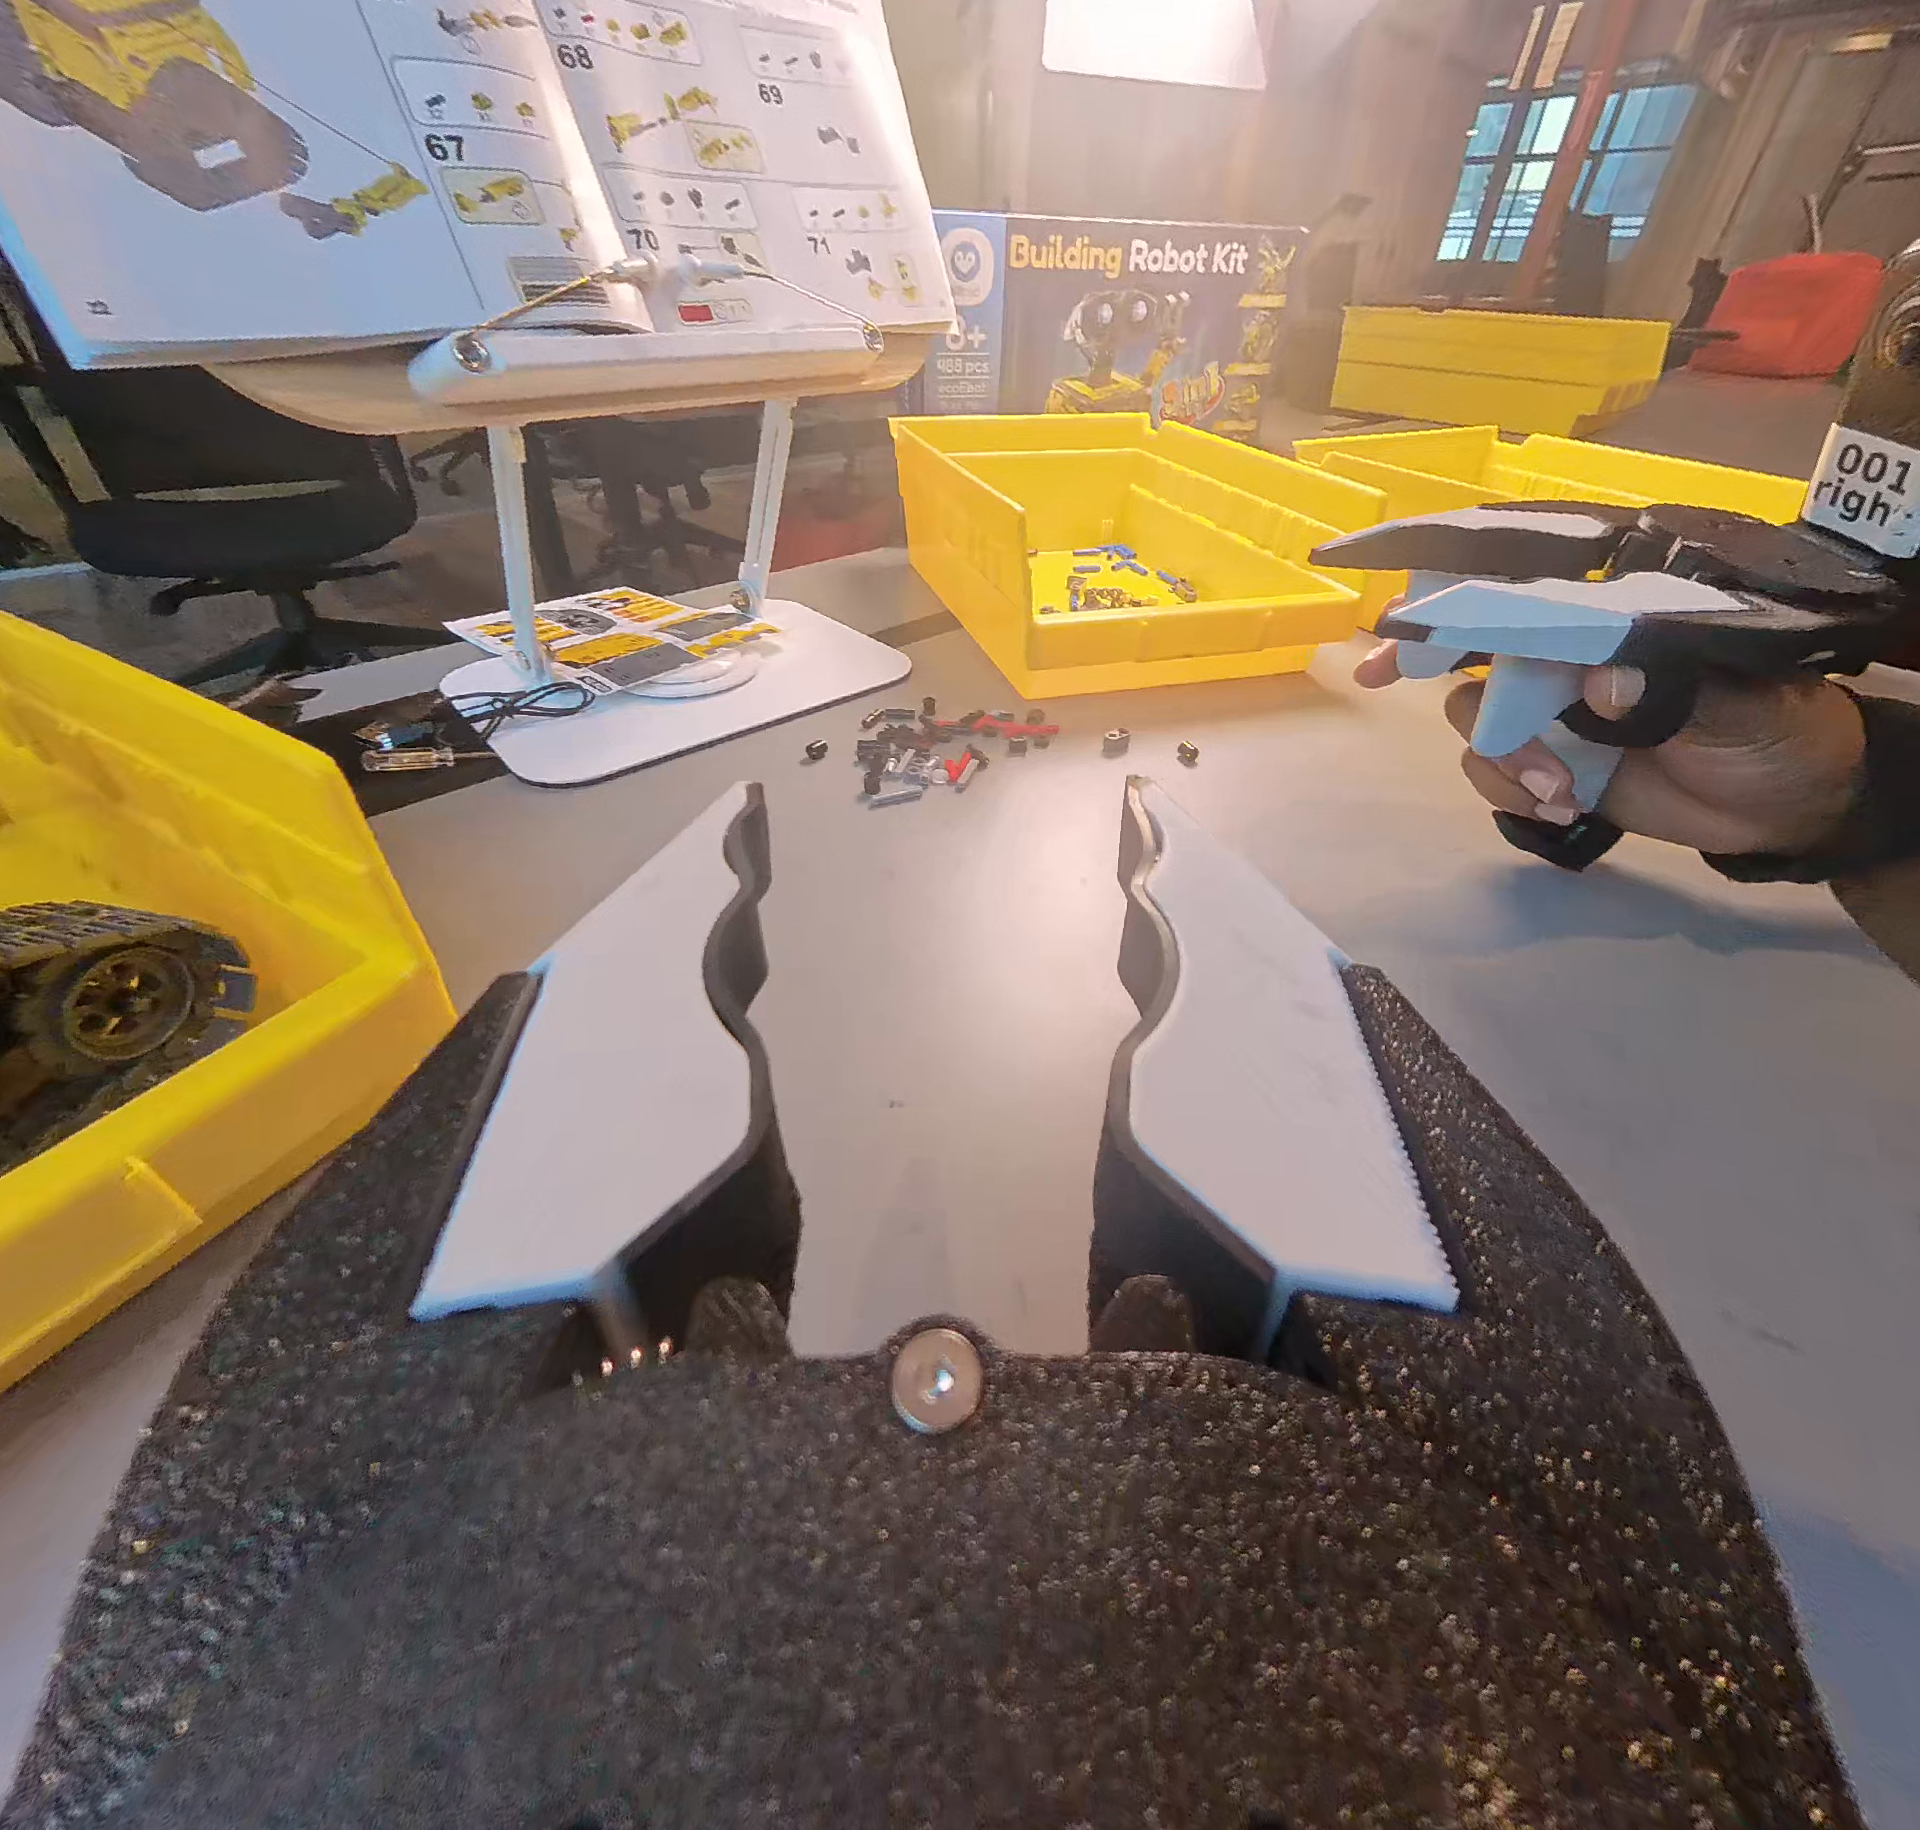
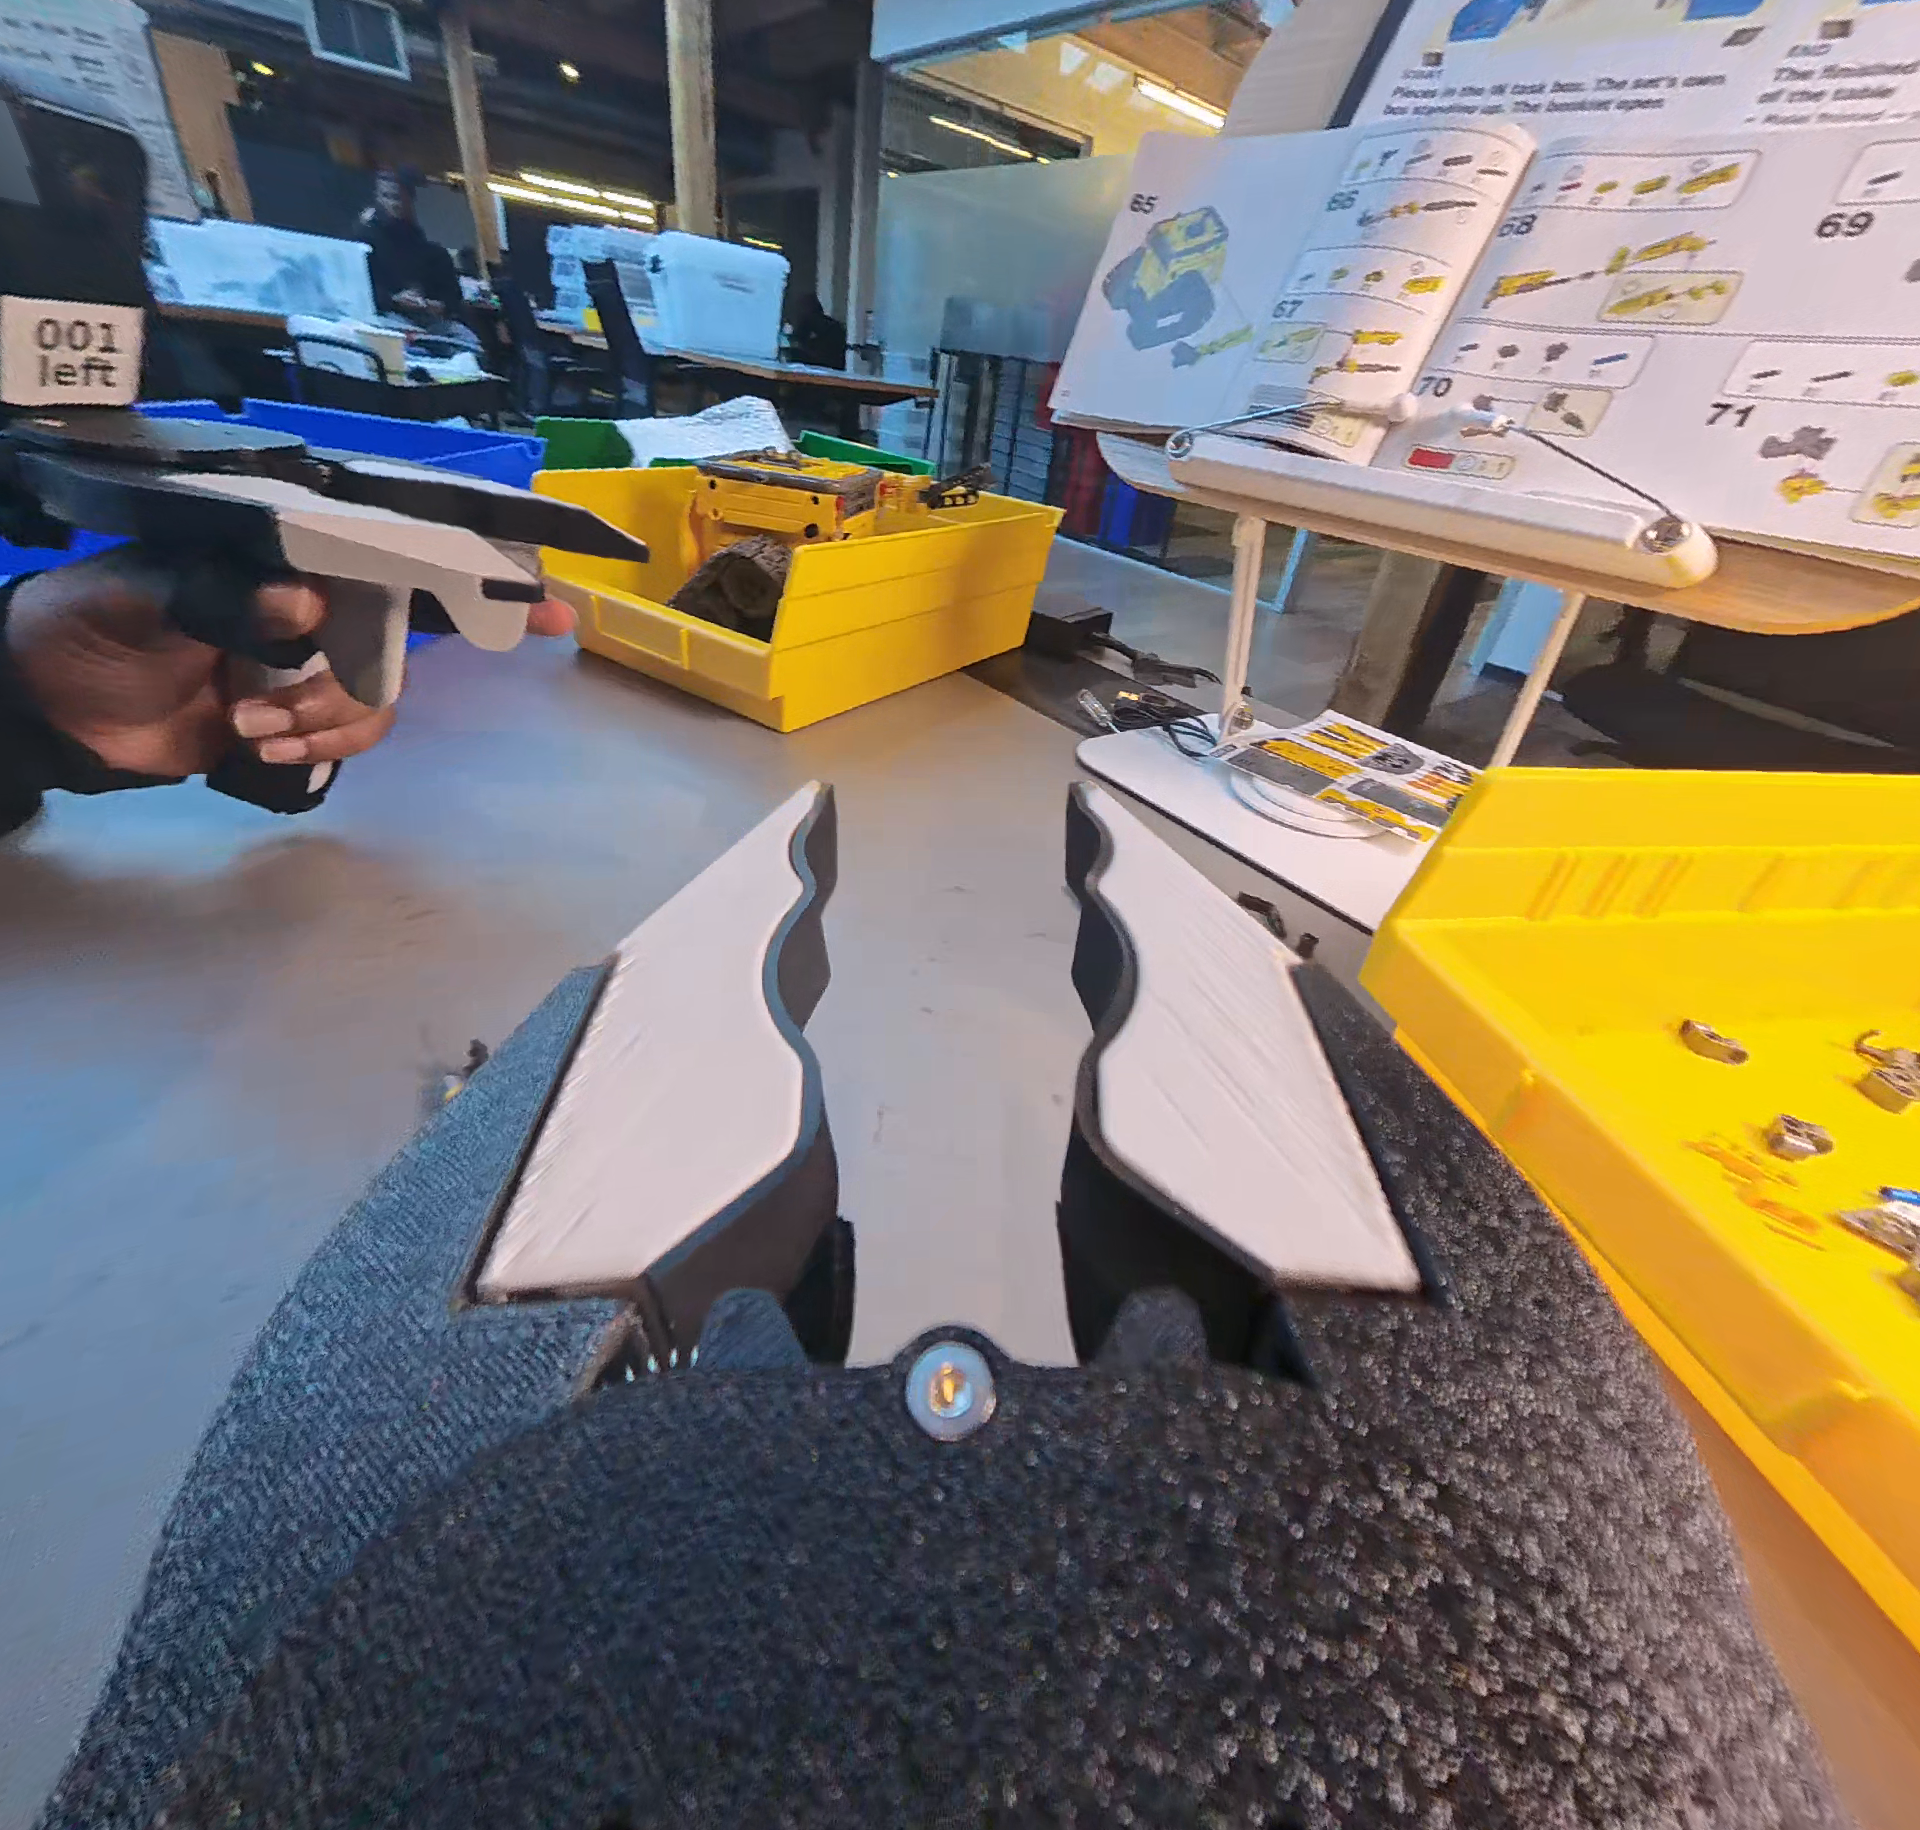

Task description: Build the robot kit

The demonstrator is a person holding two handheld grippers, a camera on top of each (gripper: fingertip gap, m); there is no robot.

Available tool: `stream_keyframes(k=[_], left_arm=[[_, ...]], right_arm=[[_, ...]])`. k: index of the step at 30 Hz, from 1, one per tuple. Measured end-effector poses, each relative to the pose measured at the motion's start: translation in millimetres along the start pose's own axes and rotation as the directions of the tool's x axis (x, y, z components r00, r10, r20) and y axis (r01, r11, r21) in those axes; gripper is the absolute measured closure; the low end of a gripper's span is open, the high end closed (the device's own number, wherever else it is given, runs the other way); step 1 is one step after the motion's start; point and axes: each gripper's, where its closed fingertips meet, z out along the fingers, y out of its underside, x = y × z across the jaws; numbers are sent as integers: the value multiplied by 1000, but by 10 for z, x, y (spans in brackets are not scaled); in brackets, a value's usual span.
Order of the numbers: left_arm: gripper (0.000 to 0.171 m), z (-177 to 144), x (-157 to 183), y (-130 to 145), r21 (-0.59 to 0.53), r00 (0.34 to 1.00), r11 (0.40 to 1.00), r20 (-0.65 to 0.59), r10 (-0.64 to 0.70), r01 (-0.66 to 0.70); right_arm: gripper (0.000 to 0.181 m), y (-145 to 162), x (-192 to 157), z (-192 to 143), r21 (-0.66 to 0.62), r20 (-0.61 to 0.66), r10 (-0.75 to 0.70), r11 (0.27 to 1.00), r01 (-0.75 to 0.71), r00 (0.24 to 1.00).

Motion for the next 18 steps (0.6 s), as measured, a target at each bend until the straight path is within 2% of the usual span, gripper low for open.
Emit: stream_keyframes(k=[4,8,10,14,18], left_arm=[[108,4,-66,16,-3,1000,1000,31,-2,3],[108,50,-84,84,-26,999,1000,35,-1,2],[108,65,-70,107,-36,999,999,34,17,-16],[110,69,-21,139,-55,998,997,28,54,-53],[113,70,-36,181,-76,996,994,35,79,-76]], right_arm=[[145,-14,210,48,11,-83,37,999,-36,996],[151,-259,415,353,41,-122,-33,998,38,992],[163,-497,524,638,79,-151,-78,993,90,986],[179,-935,731,1419,149,-196,-114,978,145,974],[181,-1084,1038,2201,136,-260,-107,980,146,960]])
